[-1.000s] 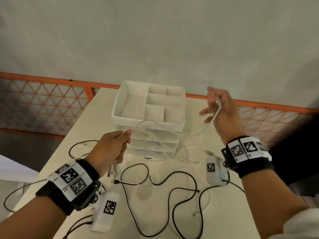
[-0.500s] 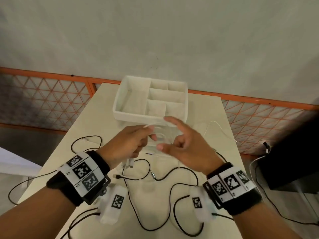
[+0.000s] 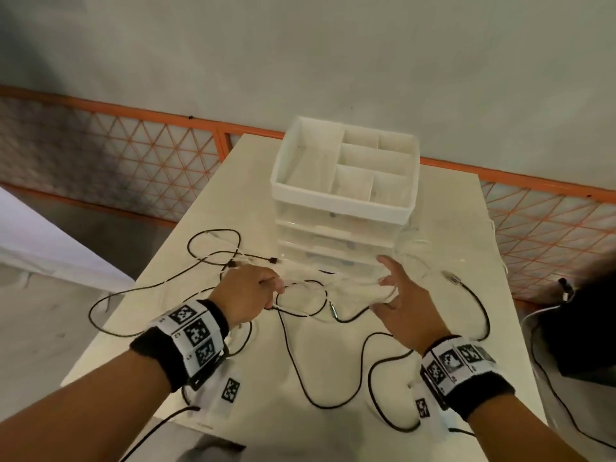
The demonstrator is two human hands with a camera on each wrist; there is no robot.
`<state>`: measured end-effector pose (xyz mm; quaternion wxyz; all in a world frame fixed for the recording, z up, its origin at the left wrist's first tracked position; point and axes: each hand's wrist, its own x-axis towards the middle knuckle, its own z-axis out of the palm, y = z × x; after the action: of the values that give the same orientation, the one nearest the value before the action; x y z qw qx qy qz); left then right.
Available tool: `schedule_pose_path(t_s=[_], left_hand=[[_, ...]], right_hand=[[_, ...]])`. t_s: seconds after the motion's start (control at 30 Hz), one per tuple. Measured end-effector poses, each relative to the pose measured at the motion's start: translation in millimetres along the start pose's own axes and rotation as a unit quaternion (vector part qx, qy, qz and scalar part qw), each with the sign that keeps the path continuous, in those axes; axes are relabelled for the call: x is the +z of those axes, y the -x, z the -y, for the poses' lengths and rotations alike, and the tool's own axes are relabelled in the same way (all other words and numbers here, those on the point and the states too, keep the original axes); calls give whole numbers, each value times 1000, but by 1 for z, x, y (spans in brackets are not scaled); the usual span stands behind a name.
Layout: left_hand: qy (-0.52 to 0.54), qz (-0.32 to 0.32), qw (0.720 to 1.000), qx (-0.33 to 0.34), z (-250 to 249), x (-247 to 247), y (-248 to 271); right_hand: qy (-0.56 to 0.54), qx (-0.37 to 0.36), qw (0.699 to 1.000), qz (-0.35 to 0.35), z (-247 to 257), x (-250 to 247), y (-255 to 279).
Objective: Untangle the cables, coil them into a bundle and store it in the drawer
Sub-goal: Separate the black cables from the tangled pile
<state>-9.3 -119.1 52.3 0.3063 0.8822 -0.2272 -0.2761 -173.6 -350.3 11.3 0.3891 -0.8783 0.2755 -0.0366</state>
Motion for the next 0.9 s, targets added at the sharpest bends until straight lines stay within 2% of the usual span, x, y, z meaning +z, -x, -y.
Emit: schedule_pose_path(t_s=[0.1, 0.17, 0.27, 0.33, 0.4, 0.53, 0.6, 0.67, 0.77, 0.83, 0.9], left_hand=[[82, -60, 993, -53, 7, 10, 4], [164, -73, 980, -86, 4, 10, 8], [235, -50, 965, -108, 0, 7, 9], [239, -27, 966, -99, -1, 7, 11], [239, -7, 966, -96, 0, 6, 12], [252, 31, 963, -87, 1, 4, 17], [248, 43, 964, -82, 1, 1, 19], [252, 43, 964, -70, 0, -4, 19], [292, 30, 956, -25, -9, -10, 17], [317, 29, 948, 20, -23, -9, 14], [322, 44, 943, 70, -41, -5, 14]], right_hand=[[11, -13, 1000, 5, -3, 32, 17], [15, -41, 998, 34, 0, 52, 27], [74, -84, 985, 134, 15, 81, 35], [166, -73, 960, 211, 24, 100, 36], [240, -57, 939, 239, 32, 115, 36], [327, -71, 914, 229, 34, 125, 34], [331, -71, 911, 236, 33, 118, 34], [282, -81, 927, 233, 39, 100, 32], [150, -134, 962, 185, 61, 53, 23], [68, -175, 974, 130, 87, 15, 18], [30, -206, 977, 47, 108, -18, 12]])
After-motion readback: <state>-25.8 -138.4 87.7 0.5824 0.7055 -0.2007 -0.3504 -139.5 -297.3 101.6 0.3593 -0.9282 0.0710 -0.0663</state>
